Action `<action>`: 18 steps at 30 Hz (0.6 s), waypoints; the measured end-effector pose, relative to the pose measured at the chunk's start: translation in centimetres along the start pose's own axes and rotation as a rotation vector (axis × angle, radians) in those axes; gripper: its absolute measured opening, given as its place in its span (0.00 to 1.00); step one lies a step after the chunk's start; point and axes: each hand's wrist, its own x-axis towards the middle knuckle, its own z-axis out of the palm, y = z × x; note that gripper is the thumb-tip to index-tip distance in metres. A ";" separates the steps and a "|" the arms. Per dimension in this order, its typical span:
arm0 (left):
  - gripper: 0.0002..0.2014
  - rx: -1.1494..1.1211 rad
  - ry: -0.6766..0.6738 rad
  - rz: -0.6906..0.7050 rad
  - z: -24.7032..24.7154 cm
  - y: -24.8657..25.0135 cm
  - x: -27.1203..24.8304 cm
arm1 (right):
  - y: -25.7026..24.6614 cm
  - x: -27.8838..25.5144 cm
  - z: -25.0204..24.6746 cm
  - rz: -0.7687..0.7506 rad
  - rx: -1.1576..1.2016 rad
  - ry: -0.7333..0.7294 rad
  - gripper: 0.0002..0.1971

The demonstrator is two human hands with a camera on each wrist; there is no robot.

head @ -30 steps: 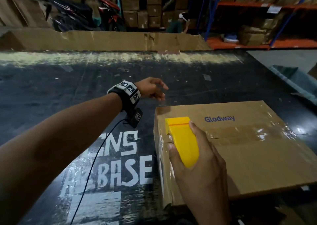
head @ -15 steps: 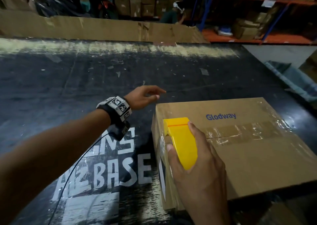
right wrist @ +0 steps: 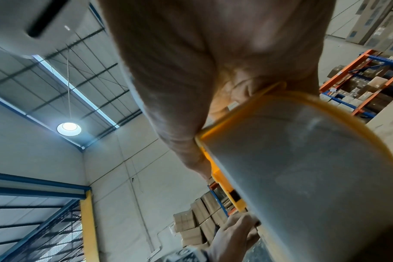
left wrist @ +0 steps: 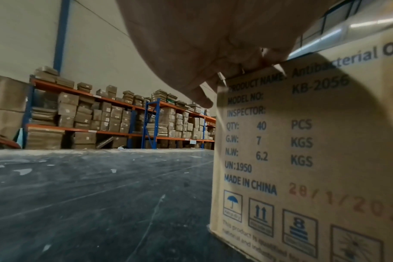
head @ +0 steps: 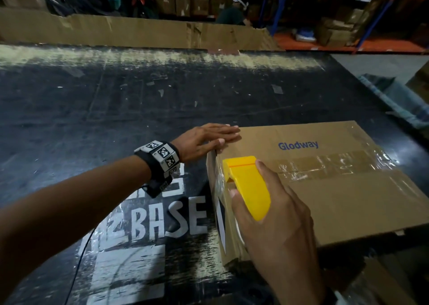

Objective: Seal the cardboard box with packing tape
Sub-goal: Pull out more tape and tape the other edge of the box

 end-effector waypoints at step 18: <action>0.25 0.165 -0.181 0.137 3.1 10.2 -5.5 | 2.4 -7.0 -0.5 -0.003 -0.026 0.188 0.36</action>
